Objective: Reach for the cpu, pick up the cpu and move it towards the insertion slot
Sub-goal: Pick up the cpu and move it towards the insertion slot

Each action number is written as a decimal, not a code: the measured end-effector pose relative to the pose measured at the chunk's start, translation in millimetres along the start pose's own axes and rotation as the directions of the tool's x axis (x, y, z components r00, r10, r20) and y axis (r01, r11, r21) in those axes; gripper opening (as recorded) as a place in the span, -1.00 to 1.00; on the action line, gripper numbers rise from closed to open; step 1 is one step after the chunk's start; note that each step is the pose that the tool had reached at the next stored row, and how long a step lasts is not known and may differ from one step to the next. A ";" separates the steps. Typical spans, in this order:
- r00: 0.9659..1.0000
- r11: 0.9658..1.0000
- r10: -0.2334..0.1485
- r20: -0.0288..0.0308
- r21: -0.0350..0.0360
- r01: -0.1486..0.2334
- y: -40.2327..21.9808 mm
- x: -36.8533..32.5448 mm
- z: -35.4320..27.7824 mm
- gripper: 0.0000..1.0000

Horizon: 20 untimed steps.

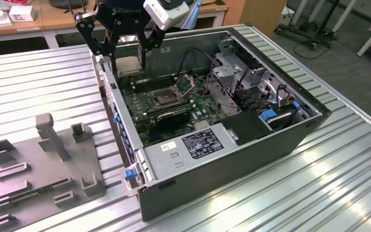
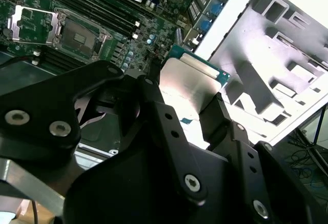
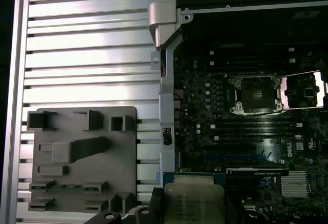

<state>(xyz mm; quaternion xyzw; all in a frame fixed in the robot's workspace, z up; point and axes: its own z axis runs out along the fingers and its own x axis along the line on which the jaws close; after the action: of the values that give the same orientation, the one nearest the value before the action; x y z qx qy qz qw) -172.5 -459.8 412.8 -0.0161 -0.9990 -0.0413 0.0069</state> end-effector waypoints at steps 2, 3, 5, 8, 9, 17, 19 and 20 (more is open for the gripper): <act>1.000 1.000 0.000 0.000 0.000 0.000 0.0 -0.7 0.0 0.08; 1.000 1.000 0.000 0.000 0.000 0.000 0.0 -1.0 0.0 0.08; 1.000 1.000 0.000 0.000 0.000 0.000 0.1 -1.8 0.0 0.08; 1.000 1.000 0.000 0.000 0.000 0.000 0.1 -3.1 0.0 0.08; 1.000 1.000 0.000 0.000 0.000 0.000 0.1 -3.5 0.0 0.08; 1.000 1.000 0.000 0.000 0.000 0.000 0.2 -6.9 -0.1 0.08; 1.000 1.000 0.000 0.000 0.000 0.000 0.3 -7.8 -0.1 0.08; 1.000 1.000 0.000 0.000 0.000 0.000 0.3 -8.3 -0.1 0.08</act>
<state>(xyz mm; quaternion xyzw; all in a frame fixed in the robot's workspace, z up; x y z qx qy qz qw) -164.1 -459.8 412.7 -0.0161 -0.9990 -0.0413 0.0069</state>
